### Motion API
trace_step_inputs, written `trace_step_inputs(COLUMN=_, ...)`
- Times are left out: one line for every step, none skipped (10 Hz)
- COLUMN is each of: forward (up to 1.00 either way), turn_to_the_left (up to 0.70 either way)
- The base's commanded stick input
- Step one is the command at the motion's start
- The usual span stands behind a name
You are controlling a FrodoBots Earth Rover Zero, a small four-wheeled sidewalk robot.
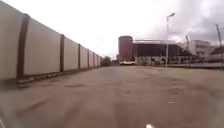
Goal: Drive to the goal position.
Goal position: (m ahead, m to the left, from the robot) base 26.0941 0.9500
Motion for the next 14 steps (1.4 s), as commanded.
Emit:
trace_step_inputs(forward=0.60, turn_to_the_left=0.00)
trace_step_inputs(forward=0.60, turn_to_the_left=-0.05)
trace_step_inputs(forward=0.60, turn_to_the_left=-0.10)
trace_step_inputs(forward=0.60, turn_to_the_left=-0.13)
trace_step_inputs(forward=0.60, turn_to_the_left=-0.14)
trace_step_inputs(forward=0.60, turn_to_the_left=-0.15)
trace_step_inputs(forward=0.60, turn_to_the_left=-0.15)
trace_step_inputs(forward=0.60, turn_to_the_left=-0.15)
trace_step_inputs(forward=0.60, turn_to_the_left=0.00)
trace_step_inputs(forward=0.60, turn_to_the_left=0.00)
trace_step_inputs(forward=0.60, turn_to_the_left=0.00)
trace_step_inputs(forward=0.60, turn_to_the_left=0.00)
trace_step_inputs(forward=0.60, turn_to_the_left=0.00)
trace_step_inputs(forward=0.60, turn_to_the_left=0.00)
